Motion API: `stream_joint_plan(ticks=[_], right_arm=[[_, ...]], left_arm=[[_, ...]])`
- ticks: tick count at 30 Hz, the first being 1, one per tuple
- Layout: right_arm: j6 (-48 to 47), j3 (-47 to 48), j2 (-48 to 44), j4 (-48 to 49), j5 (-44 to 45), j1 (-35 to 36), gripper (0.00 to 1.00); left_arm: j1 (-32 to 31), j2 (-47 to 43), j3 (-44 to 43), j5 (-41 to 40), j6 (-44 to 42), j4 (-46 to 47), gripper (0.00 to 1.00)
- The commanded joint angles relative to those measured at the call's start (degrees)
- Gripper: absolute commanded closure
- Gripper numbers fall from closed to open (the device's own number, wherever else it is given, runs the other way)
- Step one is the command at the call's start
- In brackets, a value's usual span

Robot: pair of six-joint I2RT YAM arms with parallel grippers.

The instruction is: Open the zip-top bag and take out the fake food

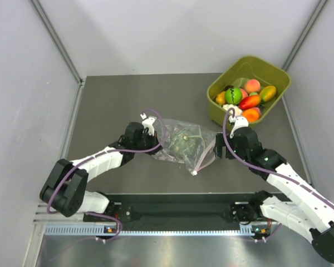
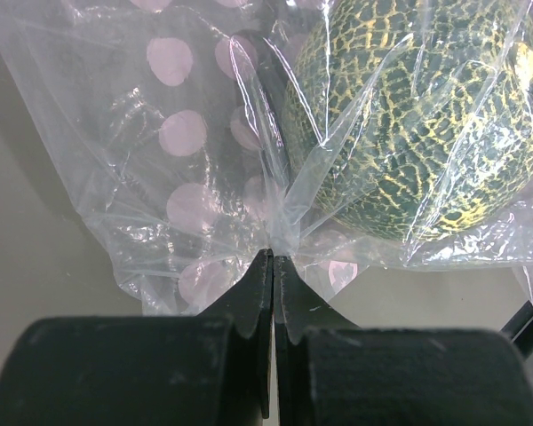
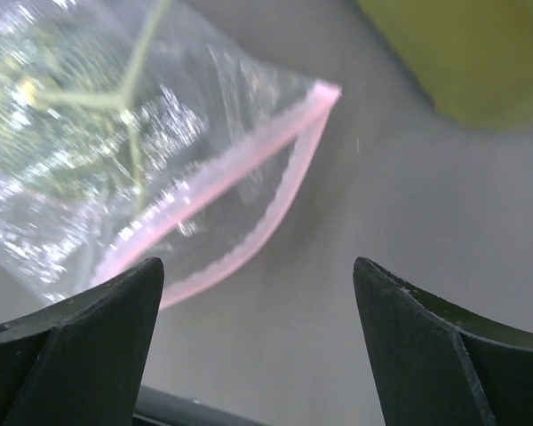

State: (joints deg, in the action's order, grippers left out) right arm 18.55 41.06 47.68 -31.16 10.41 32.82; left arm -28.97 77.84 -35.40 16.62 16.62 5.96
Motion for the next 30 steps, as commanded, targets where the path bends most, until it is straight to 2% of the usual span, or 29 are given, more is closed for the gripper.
stream_joint_plan(ticks=[1, 8, 15, 23, 30], right_arm=[[3.2, -2.6, 0.7, -0.2, 2.0, 1.5, 0.14], [5.2, -6.7, 7.2, 8.6, -1.0, 3.0, 0.14], [5.4, -14.3, 8.4, 32.5, -5.6, 7.8, 0.12], [1.7, -21.3, 7.2, 51.3, -9.6, 8.8, 0.10], [-2.1, -22.3, 9.3, 59.8, -12.8, 8.8, 0.09]], left_arm=[[0.2, -1.7, 0.7, 0.2, 0.3, 2.3, 1.00], [0.3, -1.5, 0.9, 1.8, 0.2, 3.7, 1.00], [0.2, 0.6, 0.9, 3.4, -0.4, 5.9, 1.00], [-0.6, 6.7, -1.5, 4.6, -2.2, 7.9, 1.00], [-2.8, 10.2, -3.5, 5.1, -4.3, 7.9, 1.00]])
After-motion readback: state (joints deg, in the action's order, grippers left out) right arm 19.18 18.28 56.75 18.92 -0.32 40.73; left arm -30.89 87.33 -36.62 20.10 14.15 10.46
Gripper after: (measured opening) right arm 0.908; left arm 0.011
